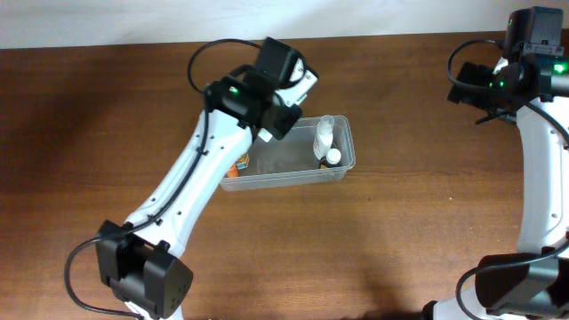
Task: Pack container
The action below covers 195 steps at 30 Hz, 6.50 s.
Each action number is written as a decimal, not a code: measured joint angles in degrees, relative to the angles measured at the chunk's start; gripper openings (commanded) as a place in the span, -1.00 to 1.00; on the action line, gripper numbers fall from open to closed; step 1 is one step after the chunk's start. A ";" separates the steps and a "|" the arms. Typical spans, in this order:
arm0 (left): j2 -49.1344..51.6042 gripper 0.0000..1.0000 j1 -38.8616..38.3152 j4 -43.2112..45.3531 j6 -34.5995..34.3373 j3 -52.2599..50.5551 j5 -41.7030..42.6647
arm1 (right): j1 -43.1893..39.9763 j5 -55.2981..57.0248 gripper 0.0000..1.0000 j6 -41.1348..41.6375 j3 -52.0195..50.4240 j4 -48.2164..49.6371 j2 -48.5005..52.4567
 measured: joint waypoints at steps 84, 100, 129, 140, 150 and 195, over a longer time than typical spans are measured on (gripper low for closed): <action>-57.29 0.99 16.83 21.66 -31.08 -56.76 -14.27 | 0.00 0.00 0.97 0.02 0.00 0.00 0.02; -70.47 0.99 24.98 25.24 -26.51 -64.50 -20.96 | 0.00 0.02 0.97 0.00 0.00 -0.02 0.02; -103.49 0.99 29.18 52.92 -20.76 -99.67 -1.16 | 0.00 0.00 0.97 0.00 0.00 -0.02 0.02; -107.38 0.99 29.22 54.84 -19.69 -105.26 -0.94 | 0.00 0.00 0.97 0.02 0.00 0.00 0.02; -107.45 0.99 29.22 52.06 -16.50 -105.79 -0.52 | 0.00 0.00 0.97 0.00 0.00 0.00 0.02; -107.45 0.99 29.22 52.04 -16.44 -105.79 0.35 | 3.19 0.00 0.97 -0.02 0.00 -0.02 -2.60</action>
